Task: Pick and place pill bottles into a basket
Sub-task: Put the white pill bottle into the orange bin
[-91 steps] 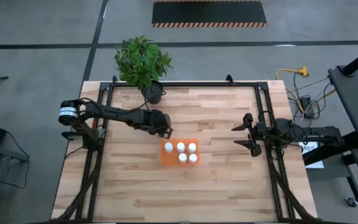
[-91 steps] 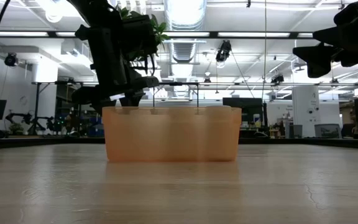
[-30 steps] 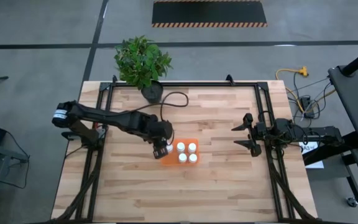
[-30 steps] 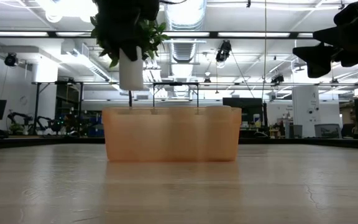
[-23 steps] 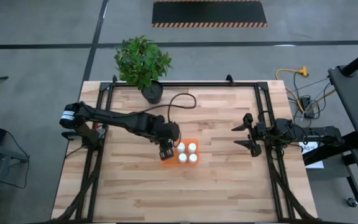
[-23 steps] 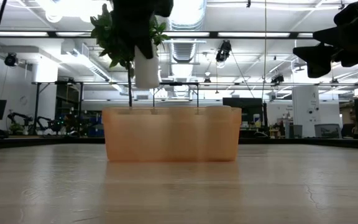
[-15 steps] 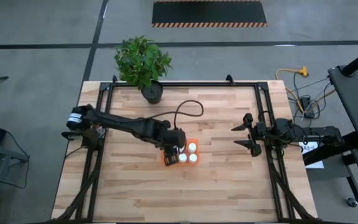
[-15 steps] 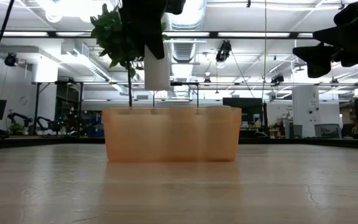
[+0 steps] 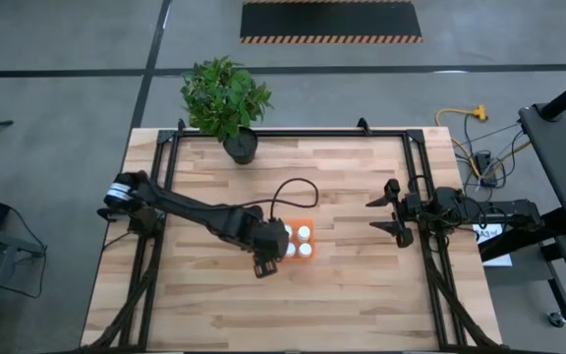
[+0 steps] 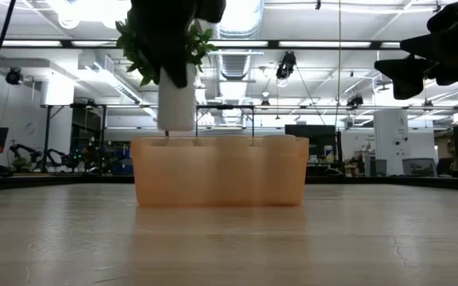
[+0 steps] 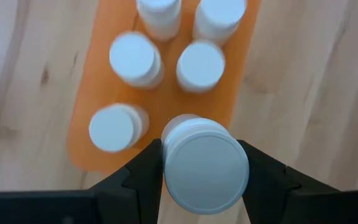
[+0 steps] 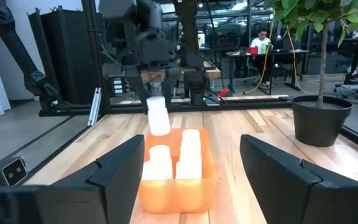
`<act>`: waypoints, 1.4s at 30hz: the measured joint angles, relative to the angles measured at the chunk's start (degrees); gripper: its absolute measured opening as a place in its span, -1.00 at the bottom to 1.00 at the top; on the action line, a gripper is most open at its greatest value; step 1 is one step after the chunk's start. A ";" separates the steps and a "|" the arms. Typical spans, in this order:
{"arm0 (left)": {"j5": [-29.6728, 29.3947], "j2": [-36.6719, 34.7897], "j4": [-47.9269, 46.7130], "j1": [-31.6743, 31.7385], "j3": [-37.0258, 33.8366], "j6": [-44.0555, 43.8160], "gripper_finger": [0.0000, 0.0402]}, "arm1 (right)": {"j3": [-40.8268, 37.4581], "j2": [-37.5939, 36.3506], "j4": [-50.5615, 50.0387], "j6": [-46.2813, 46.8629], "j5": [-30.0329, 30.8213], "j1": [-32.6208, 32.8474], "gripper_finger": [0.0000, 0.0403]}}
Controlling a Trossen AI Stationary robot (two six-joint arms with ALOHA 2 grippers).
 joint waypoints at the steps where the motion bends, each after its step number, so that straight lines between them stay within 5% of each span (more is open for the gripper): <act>1: 0.15 0.00 -0.01 -0.10 -0.72 -0.21 -0.24 | 0.00 0.00 0.00 0.00 0.00 0.01 0.26; 42: 0.31 -0.09 12.90 0.46 -13.90 -2.90 -0.24 | 0.00 0.02 -0.01 0.00 0.01 0.01 0.27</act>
